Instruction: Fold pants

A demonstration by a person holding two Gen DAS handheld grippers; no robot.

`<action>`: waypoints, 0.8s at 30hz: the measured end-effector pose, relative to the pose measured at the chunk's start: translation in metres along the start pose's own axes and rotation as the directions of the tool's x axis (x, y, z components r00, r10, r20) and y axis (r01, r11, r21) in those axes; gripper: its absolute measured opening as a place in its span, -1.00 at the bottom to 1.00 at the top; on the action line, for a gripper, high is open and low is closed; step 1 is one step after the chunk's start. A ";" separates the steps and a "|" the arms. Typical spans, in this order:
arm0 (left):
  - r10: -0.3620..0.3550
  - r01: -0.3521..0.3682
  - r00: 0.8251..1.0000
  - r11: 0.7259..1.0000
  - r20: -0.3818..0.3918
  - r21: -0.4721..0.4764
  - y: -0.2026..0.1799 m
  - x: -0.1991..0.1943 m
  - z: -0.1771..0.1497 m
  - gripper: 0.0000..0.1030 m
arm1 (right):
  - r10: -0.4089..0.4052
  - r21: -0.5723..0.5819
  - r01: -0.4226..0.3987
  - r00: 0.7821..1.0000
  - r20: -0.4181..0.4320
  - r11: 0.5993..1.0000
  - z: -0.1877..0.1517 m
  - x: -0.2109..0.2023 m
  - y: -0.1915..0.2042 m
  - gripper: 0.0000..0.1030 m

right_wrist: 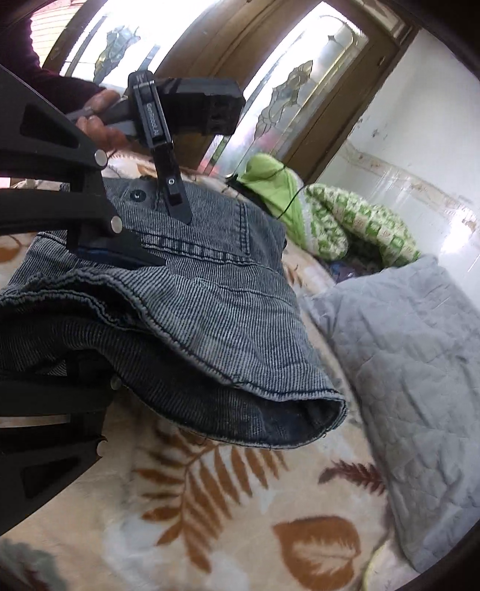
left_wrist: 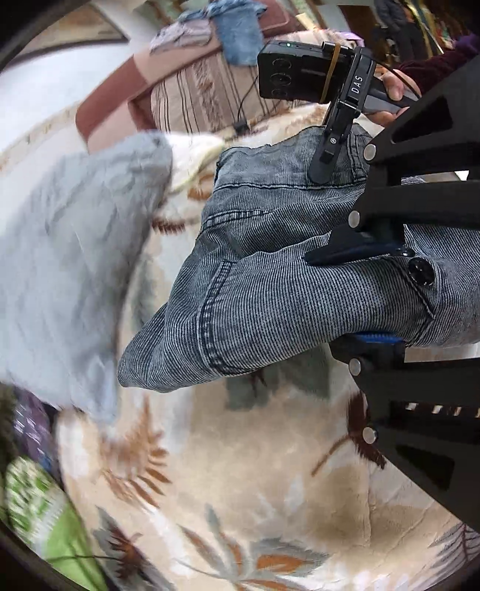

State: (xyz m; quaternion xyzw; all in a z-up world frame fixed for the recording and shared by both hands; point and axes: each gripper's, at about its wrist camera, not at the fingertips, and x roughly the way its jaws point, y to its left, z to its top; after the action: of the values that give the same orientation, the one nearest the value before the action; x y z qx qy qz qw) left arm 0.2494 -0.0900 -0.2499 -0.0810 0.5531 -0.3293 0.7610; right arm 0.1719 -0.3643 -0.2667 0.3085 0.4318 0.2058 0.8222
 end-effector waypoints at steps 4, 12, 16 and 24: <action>0.057 -0.059 0.998 0.997 -0.027 -0.047 0.020 0.021 -0.006 -0.24 | -0.050 0.037 0.052 0.998 -0.043 0.998 -0.004 0.026 -0.020 -0.23; 0.235 -0.234 0.969 0.972 0.070 -0.019 -0.010 -0.015 -0.022 0.30 | -0.135 0.064 0.134 0.991 0.017 0.989 -0.005 -0.007 -0.014 0.21; 0.310 -0.318 0.930 0.948 0.195 0.008 -0.032 -0.058 -0.039 0.51 | -0.216 -0.018 0.219 0.971 0.100 0.976 -0.020 -0.045 0.015 0.22; 0.470 -0.515 0.795 0.857 0.383 0.019 -0.090 -0.129 -0.085 0.63 | -0.296 -0.146 0.338 0.921 0.253 0.930 -0.069 -0.112 0.096 0.25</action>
State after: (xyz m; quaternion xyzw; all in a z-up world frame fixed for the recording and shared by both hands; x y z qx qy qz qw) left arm 0.1139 -0.0626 -0.1358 0.0528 0.3825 -0.1320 0.9129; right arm 0.0463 -0.3397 -0.1651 0.1770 0.3585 0.0727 0.9137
